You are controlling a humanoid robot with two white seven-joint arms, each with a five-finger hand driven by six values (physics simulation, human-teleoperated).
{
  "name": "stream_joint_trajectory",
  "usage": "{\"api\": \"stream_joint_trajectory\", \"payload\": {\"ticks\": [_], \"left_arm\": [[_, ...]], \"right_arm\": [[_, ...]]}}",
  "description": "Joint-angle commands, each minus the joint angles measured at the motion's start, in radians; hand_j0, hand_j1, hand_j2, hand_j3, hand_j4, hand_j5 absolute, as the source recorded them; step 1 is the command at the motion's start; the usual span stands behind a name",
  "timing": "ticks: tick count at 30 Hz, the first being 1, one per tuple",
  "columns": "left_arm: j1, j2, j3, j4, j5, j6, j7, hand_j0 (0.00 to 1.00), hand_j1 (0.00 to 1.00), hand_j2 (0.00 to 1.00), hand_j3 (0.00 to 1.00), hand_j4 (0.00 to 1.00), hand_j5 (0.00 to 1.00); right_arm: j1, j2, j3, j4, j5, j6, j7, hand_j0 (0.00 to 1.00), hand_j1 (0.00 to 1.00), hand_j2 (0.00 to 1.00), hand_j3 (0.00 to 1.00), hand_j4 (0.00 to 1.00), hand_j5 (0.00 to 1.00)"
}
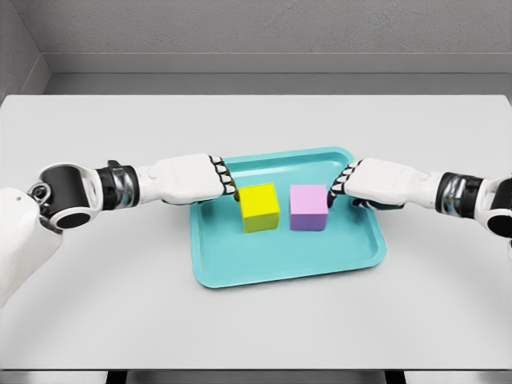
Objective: Push two cubes
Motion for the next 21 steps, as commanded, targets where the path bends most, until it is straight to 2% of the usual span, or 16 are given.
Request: {"api": "stream_joint_trajectory", "payload": {"ticks": [1,3,21], "left_arm": [[0.0,-0.017,0.0,0.001,-0.011,0.001,0.0,0.74,0.74,0.74,0.74,0.74,0.74],[0.0,-0.025,0.0,0.001,-0.019,0.001,0.0,0.74,0.74,0.74,0.74,0.74,0.74],[-0.026,-0.043,0.003,0.055,-0.025,0.001,0.0,0.75,0.75,0.75,0.75,0.75,0.75]], "right_arm": [[0.0,0.01,0.005,-0.003,-0.006,0.003,0.0,0.61,0.61,0.61,0.61,0.61,0.61],[0.006,0.026,0.002,0.0,-0.006,0.003,0.0,0.61,0.61,0.61,0.61,0.61,0.61],[0.002,0.03,-0.005,0.012,-0.001,0.003,0.0,0.61,0.61,0.61,0.61,0.61,0.61]]}}
